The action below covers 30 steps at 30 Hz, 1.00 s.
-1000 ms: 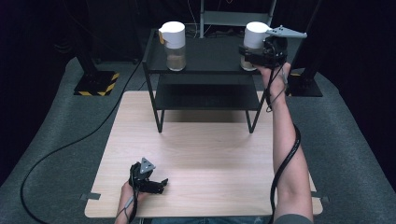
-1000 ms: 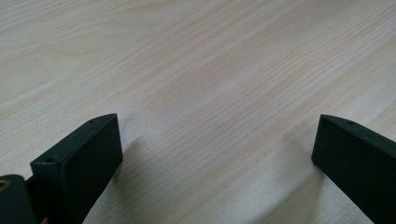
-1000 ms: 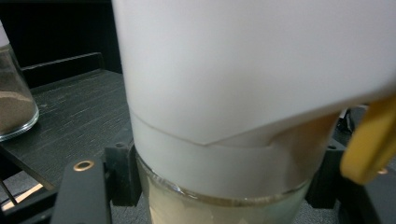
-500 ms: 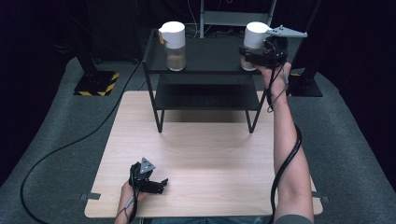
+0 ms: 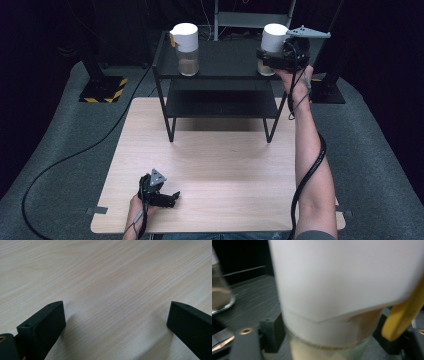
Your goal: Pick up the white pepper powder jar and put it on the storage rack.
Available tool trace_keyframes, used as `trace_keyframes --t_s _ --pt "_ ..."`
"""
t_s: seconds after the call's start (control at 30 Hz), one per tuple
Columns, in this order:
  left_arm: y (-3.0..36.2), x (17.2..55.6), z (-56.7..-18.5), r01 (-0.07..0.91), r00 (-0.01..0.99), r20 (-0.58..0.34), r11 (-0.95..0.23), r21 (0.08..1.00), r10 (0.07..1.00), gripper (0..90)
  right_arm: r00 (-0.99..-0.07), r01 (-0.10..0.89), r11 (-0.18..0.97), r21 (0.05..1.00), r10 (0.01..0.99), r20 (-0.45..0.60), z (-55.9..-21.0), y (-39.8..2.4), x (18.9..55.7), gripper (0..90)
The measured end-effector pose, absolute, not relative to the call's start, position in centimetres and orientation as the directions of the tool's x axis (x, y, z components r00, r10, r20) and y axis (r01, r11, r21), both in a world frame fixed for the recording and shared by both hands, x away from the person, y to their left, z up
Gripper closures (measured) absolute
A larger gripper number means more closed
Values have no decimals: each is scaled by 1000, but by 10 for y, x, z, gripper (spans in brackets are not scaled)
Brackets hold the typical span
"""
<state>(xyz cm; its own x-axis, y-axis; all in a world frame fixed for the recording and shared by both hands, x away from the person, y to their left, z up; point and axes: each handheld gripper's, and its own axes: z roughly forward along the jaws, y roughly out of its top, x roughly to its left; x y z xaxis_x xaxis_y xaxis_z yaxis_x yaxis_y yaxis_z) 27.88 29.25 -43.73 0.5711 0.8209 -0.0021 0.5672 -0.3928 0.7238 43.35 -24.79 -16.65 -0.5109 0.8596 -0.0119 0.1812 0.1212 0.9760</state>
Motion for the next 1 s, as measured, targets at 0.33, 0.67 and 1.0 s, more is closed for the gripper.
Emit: trace_keyframes --t_s 0.33,0.67,1.0 --pt "293 279 -437 566 572 -1 -395 724 820 15 -563 268 299 916 820 -103 -130 -248 414 7" --pt "292 279 -437 566 572 0 -395 724 820 15 -579 305 419 855 794 -182 -125 -246 374 0" --pt "292 279 -437 566 572 -1 -394 724 820 15 -601 342 490 802 770 -214 -165 -255 343 0"
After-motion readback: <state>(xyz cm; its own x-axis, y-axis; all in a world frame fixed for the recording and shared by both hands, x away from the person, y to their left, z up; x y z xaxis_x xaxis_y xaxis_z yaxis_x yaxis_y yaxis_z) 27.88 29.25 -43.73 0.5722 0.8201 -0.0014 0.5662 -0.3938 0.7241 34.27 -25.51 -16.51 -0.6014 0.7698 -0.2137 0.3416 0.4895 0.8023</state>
